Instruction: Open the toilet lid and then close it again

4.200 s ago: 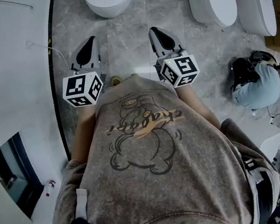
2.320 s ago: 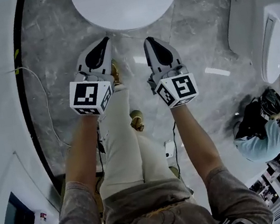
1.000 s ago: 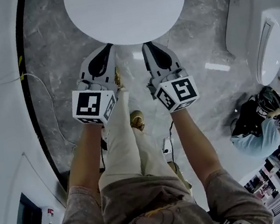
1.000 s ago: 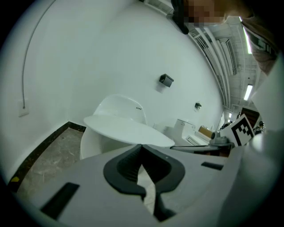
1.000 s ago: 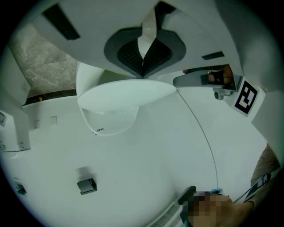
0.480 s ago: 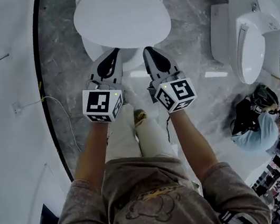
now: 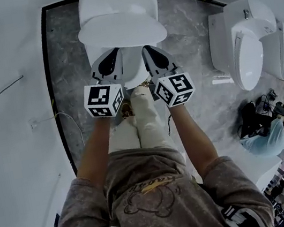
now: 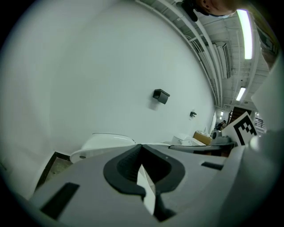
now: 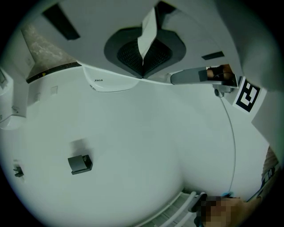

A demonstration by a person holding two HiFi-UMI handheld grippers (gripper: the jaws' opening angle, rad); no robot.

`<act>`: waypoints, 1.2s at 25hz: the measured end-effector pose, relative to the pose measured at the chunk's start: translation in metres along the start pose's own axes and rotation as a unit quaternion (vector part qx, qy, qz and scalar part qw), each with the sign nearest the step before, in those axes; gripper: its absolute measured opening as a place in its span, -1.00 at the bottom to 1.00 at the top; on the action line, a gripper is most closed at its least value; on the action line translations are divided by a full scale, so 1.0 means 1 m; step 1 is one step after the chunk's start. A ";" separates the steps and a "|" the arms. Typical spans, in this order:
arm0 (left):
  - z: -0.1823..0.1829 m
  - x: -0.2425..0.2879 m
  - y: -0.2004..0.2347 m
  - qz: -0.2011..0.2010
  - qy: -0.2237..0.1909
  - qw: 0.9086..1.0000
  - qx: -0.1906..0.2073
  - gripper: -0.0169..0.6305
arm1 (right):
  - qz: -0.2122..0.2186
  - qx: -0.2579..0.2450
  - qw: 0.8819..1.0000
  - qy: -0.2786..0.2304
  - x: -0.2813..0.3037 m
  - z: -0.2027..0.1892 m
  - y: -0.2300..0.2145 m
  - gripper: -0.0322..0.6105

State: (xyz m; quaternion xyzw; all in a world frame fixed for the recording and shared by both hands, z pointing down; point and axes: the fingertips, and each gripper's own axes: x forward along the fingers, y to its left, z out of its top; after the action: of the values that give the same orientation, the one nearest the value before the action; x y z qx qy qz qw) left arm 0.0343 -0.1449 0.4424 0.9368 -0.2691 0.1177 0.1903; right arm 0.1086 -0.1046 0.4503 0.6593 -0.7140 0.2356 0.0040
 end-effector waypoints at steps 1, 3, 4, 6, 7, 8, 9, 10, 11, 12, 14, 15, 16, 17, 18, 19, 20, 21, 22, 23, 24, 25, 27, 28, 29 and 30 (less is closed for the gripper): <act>0.007 0.004 0.003 0.002 0.000 1.000 0.000 -0.92 | 0.000 -0.002 1.000 0.003 0.005 0.007 -0.001 -0.82; 0.021 0.013 0.010 0.007 -0.002 1.000 -0.002 -0.92 | 0.002 -0.007 1.000 0.008 0.016 0.021 -0.004 -0.82; 0.028 0.018 0.013 0.009 -0.003 1.000 -0.003 -0.92 | 0.003 -0.008 1.000 0.008 0.021 0.029 -0.006 -0.82; 0.042 0.030 0.018 0.013 -0.005 1.000 -0.004 -0.92 | 0.006 -0.005 1.000 0.003 0.030 0.048 -0.012 -0.82; 0.049 0.036 0.020 0.014 -0.005 1.000 -0.005 -0.92 | 0.007 -0.003 1.000 0.000 0.034 0.058 -0.016 -0.82; 0.056 0.043 0.022 0.016 -0.005 1.000 -0.007 -0.92 | 0.009 -0.002 1.000 -0.001 0.039 0.066 -0.019 -0.82; 0.062 0.050 0.025 0.018 -0.006 1.000 -0.008 -0.92 | 0.011 -0.003 1.000 -0.001 0.044 0.073 -0.023 -0.82; 0.068 0.056 0.028 0.021 -0.006 1.000 -0.009 -0.92 | 0.014 -0.006 1.000 0.000 0.050 0.080 -0.027 -0.82; 0.074 0.062 0.031 0.023 -0.006 1.000 -0.009 -0.92 | 0.016 -0.009 1.000 0.002 0.055 0.086 -0.029 -0.82; 0.080 0.068 0.034 0.026 -0.006 1.000 -0.009 -0.92 | 0.019 -0.011 1.000 0.006 0.061 0.091 -0.032 -0.82; 0.091 0.080 0.040 0.033 -0.006 0.999 -0.010 -0.92 | 0.023 -0.013 1.000 0.011 0.072 0.102 -0.039 -0.82; 0.096 0.086 0.043 0.037 -0.005 0.999 -0.010 -0.92 | 0.025 -0.012 1.000 0.013 0.078 0.108 -0.042 -0.82; 0.100 0.093 0.045 0.041 -0.004 0.999 -0.011 -0.92 | 0.028 -0.012 0.999 0.015 0.083 0.112 -0.046 -0.82; 0.104 0.099 0.048 0.044 -0.003 0.999 -0.013 -0.92 | 0.032 -0.012 0.999 0.016 0.089 0.117 -0.050 -0.82; 0.108 0.105 0.050 0.047 -0.002 0.999 -0.015 -0.92 | 0.037 -0.013 0.999 0.016 0.094 0.121 -0.053 -0.82; 0.112 0.111 0.053 0.051 0.000 0.999 -0.016 -0.92 | 0.043 -0.013 0.999 0.017 0.099 0.125 -0.057 -0.82; 0.116 0.116 0.055 0.054 0.001 0.998 -0.017 -0.92 | 0.049 -0.012 0.999 0.018 0.104 0.129 -0.060 -0.82; 0.119 0.122 0.057 0.057 0.003 0.998 -0.018 -0.92 | 0.053 -0.011 0.998 0.018 0.108 0.133 -0.064 -0.82; 0.122 0.128 0.059 0.059 0.004 0.998 -0.019 -0.92 | 0.055 -0.011 0.998 0.019 0.112 0.136 -0.068 -0.82; 0.125 0.133 0.061 0.060 0.004 0.998 -0.021 -0.92 | 0.057 -0.010 0.998 0.020 0.116 0.138 -0.072 -0.82; 0.128 0.138 0.063 0.060 0.003 0.998 -0.023 -0.92 | 0.058 -0.010 0.998 0.021 0.121 0.140 -0.075 -0.82; 0.131 0.141 0.066 0.061 0.002 0.998 -0.026 -0.92 | 0.058 -0.010 0.998 0.022 0.125 0.142 -0.078 -0.82; 0.137 0.148 0.070 0.062 0.001 0.998 -0.028 -0.92 | 0.055 -0.008 0.998 0.025 0.131 0.146 -0.083 -0.82; 0.140 0.152 0.072 0.060 0.001 0.998 -0.028 -0.92 | 0.053 -0.006 0.998 0.025 0.134 0.148 -0.087 -0.82; 0.142 0.156 0.074 0.059 0.001 0.998 -0.027 -0.92 | 0.049 -0.005 0.998 0.024 0.137 0.151 -0.091 -0.82; 0.144 0.159 0.076 0.057 0.001 0.998 -0.025 -0.92 | 0.045 -0.004 0.999 0.024 0.139 0.153 -0.094 -0.82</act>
State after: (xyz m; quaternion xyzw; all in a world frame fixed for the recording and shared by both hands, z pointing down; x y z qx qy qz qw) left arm 0.1416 -0.3380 0.3862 0.9148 -0.3242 0.1227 0.2071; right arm 0.2254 -0.2896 0.3895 0.6211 -0.7434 0.2479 0.0132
